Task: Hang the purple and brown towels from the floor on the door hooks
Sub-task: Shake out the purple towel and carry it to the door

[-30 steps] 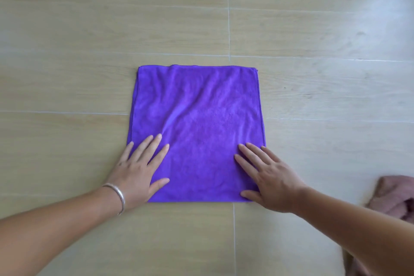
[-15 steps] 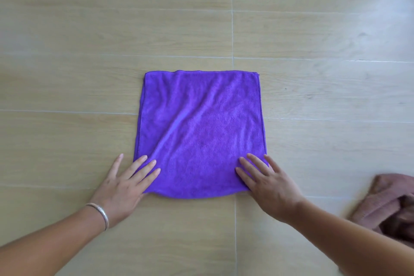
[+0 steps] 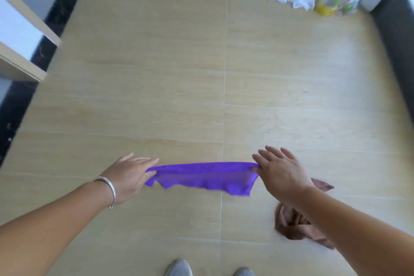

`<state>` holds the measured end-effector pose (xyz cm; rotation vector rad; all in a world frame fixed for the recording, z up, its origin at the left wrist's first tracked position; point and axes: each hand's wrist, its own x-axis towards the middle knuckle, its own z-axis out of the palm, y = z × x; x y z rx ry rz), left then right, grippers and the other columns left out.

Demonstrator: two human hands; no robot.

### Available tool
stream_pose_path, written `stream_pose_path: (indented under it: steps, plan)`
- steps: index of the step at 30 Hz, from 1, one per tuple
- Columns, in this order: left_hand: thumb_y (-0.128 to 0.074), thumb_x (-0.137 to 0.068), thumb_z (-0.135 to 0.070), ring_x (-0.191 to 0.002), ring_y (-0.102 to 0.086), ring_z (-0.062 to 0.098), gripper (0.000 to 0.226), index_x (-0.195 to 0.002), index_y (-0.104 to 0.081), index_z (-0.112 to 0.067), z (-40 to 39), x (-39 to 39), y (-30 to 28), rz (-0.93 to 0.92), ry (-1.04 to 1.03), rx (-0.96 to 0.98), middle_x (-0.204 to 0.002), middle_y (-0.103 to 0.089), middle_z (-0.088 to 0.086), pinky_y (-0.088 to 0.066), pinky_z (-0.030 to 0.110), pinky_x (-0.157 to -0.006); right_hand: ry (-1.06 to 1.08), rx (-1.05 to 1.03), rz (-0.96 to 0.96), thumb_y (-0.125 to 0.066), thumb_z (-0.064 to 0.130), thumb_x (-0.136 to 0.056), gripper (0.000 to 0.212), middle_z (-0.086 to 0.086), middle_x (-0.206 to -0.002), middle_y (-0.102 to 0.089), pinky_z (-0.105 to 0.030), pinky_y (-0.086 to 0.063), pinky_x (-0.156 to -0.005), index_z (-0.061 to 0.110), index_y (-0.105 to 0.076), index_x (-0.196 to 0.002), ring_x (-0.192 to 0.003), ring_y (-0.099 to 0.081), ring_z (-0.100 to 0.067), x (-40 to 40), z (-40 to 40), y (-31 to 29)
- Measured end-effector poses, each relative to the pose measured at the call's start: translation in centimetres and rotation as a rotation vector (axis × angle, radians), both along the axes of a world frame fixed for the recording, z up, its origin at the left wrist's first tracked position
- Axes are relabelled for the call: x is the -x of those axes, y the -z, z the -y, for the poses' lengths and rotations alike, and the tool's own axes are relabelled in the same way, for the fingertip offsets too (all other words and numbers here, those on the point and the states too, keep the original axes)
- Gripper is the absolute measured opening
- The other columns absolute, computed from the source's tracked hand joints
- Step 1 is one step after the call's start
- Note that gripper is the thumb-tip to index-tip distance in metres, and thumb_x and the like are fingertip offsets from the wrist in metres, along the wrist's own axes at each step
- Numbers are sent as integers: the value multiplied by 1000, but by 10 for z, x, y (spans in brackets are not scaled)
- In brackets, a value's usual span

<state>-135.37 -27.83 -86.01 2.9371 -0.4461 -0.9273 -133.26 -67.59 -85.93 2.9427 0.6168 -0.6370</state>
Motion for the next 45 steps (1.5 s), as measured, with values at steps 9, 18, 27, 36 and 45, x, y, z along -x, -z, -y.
stream_pose_path:
  steps: [9,18,27,36,45]
  plan:
    - [-27,-103,-44,-110,-49,10,38,-139,-37,-53,-2,-36,-336,103,-4,11,-122,-59,-20,-24,19,-97,-56,-112,90,-24,45,-103,42,17,-139,-48,-26,-24,-110,33,-48,-134,-140,-26,-7,-40,-2,-336]
    - [-26,-103,-41,-92,-50,19,36,-128,-50,-48,-1,-43,-581,365,-136,107,-80,-52,-17,-29,28,-72,34,-188,245,-29,39,-104,37,11,-122,-58,-27,-37,-98,27,-58,-124,-127,-43,-11,-48,-20,-595]
    - [-45,-100,-37,-84,-60,14,26,-113,-66,-44,-8,-51,-749,642,-272,432,-86,-66,-16,-43,26,-66,115,-308,478,-37,41,-102,31,11,-83,-52,-27,-32,-69,25,-54,-81,-92,-53,-18,-44,-28,-765]
    - [-46,-99,-41,-59,-54,11,39,-69,-61,-21,-36,-49,-906,618,-247,481,-65,-61,-4,-39,27,-59,235,-283,453,-33,44,-101,39,1,-78,-55,-30,-37,-65,20,-55,-79,-77,-53,-20,-35,-48,-919]
    - [-41,-101,-40,-60,-47,16,41,-69,-54,-16,-55,-60,-948,773,-188,266,-67,-53,1,-35,29,-57,171,-155,684,-27,31,-106,37,-7,-107,-60,-29,-36,-72,12,-58,-111,-91,-52,-23,-34,-88,-954]
